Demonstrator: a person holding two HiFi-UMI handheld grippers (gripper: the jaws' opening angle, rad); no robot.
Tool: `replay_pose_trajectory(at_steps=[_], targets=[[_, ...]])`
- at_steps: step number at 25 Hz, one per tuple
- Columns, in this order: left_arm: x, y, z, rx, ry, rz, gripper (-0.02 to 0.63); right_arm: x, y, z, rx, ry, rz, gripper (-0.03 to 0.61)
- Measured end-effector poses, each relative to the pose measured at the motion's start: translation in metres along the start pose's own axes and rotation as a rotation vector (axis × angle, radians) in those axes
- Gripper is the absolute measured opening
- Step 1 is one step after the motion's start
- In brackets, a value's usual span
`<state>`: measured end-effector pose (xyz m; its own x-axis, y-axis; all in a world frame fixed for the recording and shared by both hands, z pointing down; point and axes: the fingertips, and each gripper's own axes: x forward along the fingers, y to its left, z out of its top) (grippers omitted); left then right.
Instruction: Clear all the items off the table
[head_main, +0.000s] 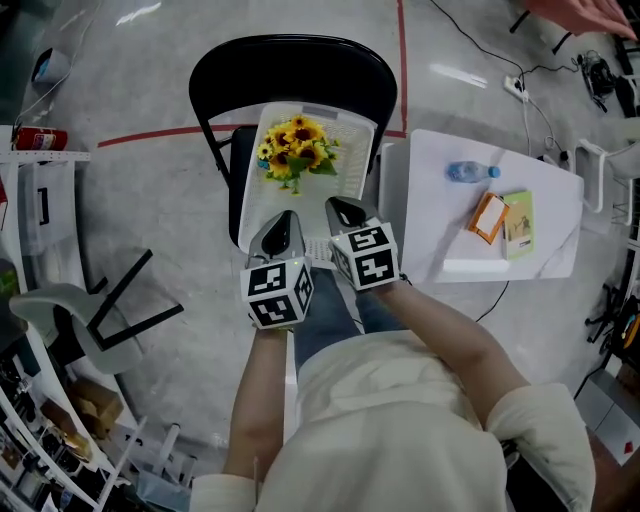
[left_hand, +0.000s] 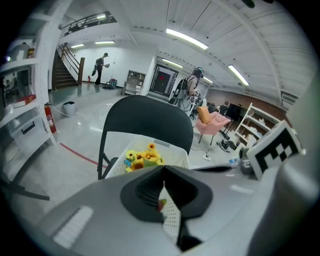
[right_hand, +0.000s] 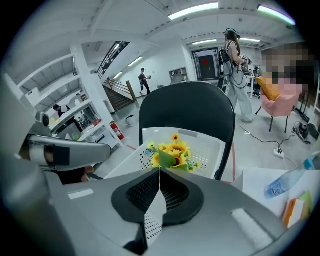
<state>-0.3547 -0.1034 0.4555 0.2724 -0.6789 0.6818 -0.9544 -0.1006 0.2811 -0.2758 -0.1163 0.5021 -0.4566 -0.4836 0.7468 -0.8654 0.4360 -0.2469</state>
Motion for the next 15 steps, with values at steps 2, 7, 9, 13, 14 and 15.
replay_pose_trajectory(at_steps=[2, 7, 9, 13, 14, 15], targets=[[-0.003, -0.008, -0.001, 0.005, -0.001, 0.001, 0.011, -0.012, -0.003, 0.0, -0.015, -0.006, 0.008, 0.003], [-0.007, -0.03, -0.008, 0.039, 0.013, -0.008, 0.009, -0.043, -0.02, -0.002, -0.037, -0.029, -0.001, 0.003], [-0.006, -0.042, -0.01, 0.045, 0.014, -0.017, 0.009, -0.057, -0.031, -0.006, -0.03, -0.036, -0.009, 0.003], [-0.001, -0.074, -0.014, 0.055, 0.016, -0.054, 0.011, -0.085, -0.059, -0.015, -0.03, -0.053, -0.039, 0.003], [0.001, -0.083, -0.016, 0.064, 0.022, -0.069, 0.009, -0.091, -0.067, -0.017, -0.028, -0.06, -0.052, 0.003], [0.004, -0.093, -0.019, 0.077, 0.03, -0.085, 0.009, -0.098, -0.075, -0.02, -0.024, -0.066, -0.066, 0.003]])
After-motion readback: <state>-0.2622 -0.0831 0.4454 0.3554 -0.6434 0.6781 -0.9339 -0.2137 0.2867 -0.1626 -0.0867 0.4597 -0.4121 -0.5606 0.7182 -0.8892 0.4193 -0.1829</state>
